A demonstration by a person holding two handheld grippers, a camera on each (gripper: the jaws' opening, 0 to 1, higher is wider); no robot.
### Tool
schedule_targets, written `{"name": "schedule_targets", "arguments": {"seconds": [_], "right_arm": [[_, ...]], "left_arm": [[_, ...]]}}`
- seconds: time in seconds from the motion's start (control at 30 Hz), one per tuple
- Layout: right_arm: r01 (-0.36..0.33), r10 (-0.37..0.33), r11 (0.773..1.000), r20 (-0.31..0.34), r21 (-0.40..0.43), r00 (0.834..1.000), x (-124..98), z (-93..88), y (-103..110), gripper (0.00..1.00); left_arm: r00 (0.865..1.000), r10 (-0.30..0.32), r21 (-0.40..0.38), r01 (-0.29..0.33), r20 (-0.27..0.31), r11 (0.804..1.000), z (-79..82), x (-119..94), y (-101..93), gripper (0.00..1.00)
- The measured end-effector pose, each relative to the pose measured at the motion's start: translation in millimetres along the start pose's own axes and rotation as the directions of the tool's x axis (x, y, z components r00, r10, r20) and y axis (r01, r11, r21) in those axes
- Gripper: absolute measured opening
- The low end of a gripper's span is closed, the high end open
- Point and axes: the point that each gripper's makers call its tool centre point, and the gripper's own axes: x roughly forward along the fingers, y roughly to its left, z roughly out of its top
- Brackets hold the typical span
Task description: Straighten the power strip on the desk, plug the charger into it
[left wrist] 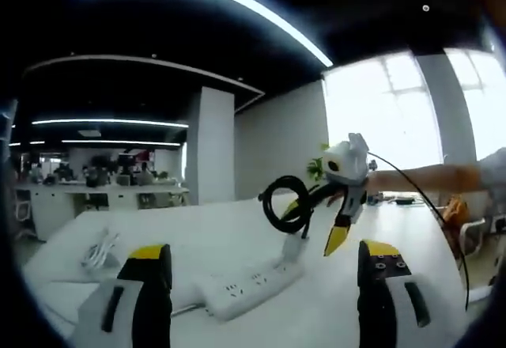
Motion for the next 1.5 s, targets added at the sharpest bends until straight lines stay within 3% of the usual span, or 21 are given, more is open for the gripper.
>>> {"name": "schedule_targets", "arguments": {"seconds": [0.17,0.6,0.77,0.93,1.23,1.5], "right_arm": [[-0.034,0.033,0.999,-0.076,-0.02,0.997,5.5,-5.0,1.7,0.58],[-0.059,0.059,0.998,-0.171,0.0,0.984,13.6,-3.8,0.0,0.49],[-0.033,0.031,0.999,-0.184,-0.01,0.982,16.6,-4.6,-3.6,0.46],[-0.009,0.005,1.0,-0.179,-0.025,0.984,16.2,-5.3,-8.6,0.34],[-0.017,0.01,0.999,-0.162,-0.041,0.987,18.5,-5.3,-3.2,0.26],[-0.008,-0.007,0.996,-0.179,-0.085,0.984,19.9,-5.5,-1.6,0.26]], "left_arm": [[1.0,0.012,0.008,-0.012,0.0,1.0,0.4,-1.0,2.0,0.99],[0.999,0.051,0.032,-0.051,0.008,0.998,1.7,-5.1,8.9,0.99],[0.998,0.06,0.031,-0.06,0.013,0.998,2.4,-6.0,10.4,0.99],[0.998,0.067,0.037,-0.067,0.01,0.997,1.3,-6.3,11.7,0.99],[0.997,0.072,0.032,-0.072,0.01,0.997,0.3,-7.1,13.7,0.99],[0.998,0.065,0.035,-0.065,-0.001,0.997,-2.8,-6.1,12.3,0.99]]}}
